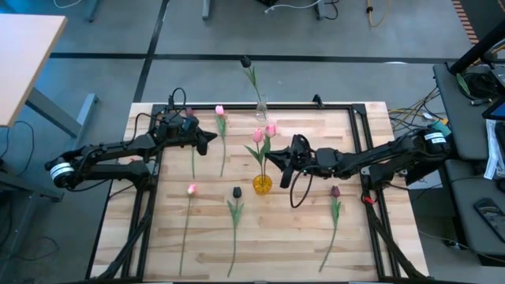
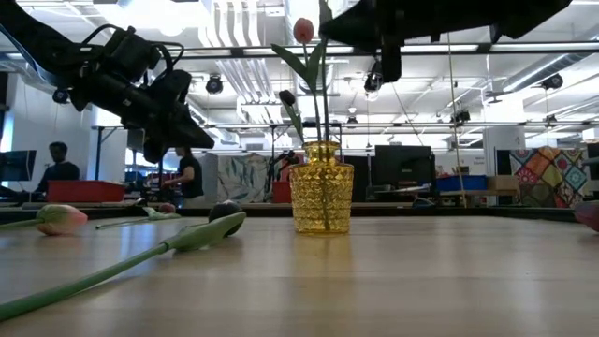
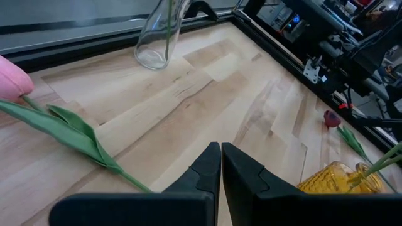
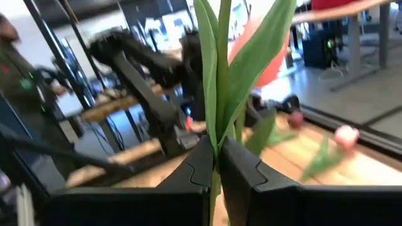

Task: Sort flowers into vase by color
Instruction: Put the pink tulip into the yellow vase

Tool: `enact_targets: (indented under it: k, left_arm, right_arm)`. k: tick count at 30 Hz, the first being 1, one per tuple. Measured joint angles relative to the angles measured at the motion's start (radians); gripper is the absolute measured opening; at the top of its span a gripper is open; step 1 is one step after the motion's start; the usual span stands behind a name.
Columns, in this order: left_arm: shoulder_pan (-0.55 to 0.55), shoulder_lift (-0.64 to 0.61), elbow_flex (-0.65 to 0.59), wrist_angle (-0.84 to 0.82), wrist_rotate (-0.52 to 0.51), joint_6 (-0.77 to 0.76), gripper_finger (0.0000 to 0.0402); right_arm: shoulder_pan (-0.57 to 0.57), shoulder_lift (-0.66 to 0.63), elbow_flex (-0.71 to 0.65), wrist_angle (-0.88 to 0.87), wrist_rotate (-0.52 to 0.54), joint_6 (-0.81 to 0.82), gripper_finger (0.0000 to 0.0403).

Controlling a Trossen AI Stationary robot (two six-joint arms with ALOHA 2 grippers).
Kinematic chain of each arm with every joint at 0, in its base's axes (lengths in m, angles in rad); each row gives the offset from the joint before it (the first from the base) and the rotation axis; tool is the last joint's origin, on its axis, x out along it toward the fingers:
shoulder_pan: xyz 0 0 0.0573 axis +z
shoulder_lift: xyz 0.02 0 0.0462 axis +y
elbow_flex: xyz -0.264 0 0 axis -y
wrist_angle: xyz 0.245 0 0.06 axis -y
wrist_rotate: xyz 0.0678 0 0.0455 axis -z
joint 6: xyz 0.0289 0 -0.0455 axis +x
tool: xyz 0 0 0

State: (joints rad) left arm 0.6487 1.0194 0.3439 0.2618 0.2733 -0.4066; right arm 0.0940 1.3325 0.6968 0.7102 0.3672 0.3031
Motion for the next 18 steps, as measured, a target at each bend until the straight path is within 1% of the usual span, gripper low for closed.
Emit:
enact_targets:
  k: [8, 13, 15, 18]
  left_arm:
    - [0.000, 0.000, 0.000, 0.000, 0.000, -0.009, 0.0000]
    - [0.000, 0.000, 0.000, 0.000, 0.000, -0.005, 0.0000]
    - [0.000, 0.000, 0.000, 0.000, 0.000, -0.005, 0.0000]
    - [0.000, 0.000, 0.000, 0.000, 0.000, -0.005, 0.0000]
  right_arm:
    - [0.000, 0.005, 0.000, -0.085, 0.000, 0.000, 0.0013]
    - [0.000, 0.005, 0.000, -0.092, 0.000, 0.000, 0.0013]
    - [0.000, 0.005, 0.000, -0.094, 0.000, 0.002, 0.0020]
    - [0.000, 0.004, 0.000, -0.094, -0.001, 0.006, 0.0047]
